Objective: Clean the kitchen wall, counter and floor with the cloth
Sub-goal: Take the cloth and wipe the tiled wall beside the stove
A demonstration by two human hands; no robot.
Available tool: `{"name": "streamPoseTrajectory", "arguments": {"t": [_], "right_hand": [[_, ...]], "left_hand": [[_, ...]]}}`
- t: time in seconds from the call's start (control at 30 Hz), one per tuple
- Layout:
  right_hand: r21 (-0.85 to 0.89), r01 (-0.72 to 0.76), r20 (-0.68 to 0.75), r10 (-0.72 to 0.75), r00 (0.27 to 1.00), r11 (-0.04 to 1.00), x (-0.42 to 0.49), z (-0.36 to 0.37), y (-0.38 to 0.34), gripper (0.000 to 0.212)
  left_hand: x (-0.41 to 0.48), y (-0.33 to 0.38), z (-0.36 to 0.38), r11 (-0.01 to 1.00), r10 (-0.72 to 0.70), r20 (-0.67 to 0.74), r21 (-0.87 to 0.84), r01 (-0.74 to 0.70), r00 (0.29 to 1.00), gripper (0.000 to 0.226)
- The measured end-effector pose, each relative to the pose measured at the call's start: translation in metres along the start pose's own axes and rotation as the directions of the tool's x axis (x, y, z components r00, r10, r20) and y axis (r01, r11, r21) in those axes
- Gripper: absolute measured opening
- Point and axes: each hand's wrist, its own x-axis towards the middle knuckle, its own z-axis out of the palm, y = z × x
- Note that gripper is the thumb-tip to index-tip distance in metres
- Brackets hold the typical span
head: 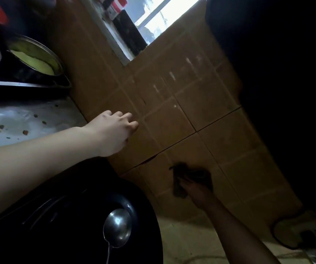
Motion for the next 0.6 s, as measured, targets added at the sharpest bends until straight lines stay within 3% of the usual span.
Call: {"name": "streamPoseTrajectory", "arguments": {"t": [0.1, 0.23, 0.33, 0.43, 0.53, 0.6], "right_hand": [[-0.080, 0.058, 0.079, -0.052, 0.995, 0.995, 0.022, -0.026, -0.001, 0.060], [0.027, -0.025, -0.145, 0.029, 0.989, 0.999, 0.071, -0.092, -0.015, 0.053], [0.051, -0.152, -0.375, 0.160, 0.913, 0.987, 0.111, -0.141, -0.021, 0.057], [0.093, -0.188, -0.460, 0.210, 0.863, 0.978, 0.132, -0.161, -0.020, 0.067], [0.000, -0.109, -0.408, 0.100, 0.908, 0.994, 0.130, -0.146, -0.026, 0.057], [-0.135, 0.019, -0.215, -0.048, 0.975, 0.991, 0.113, -0.114, -0.032, 0.047]], "left_hand": [[0.003, -0.003, -0.002, 1.000, -0.004, -0.005, 0.018, 0.004, 1.000, 0.035], [0.007, -0.007, -0.007, 1.000, -0.010, 0.004, -0.009, 0.010, 1.000, 0.037], [0.006, -0.011, -0.007, 1.000, -0.013, -0.027, 0.005, 0.013, 1.000, 0.035], [0.006, -0.016, -0.004, 1.000, -0.014, -0.027, 0.002, 0.014, 1.000, 0.035], [0.004, -0.017, 0.002, 1.000, -0.013, -0.017, 0.004, 0.013, 1.000, 0.034], [0.002, -0.016, 0.009, 1.000, -0.012, -0.014, 0.005, 0.012, 1.000, 0.033]]}}
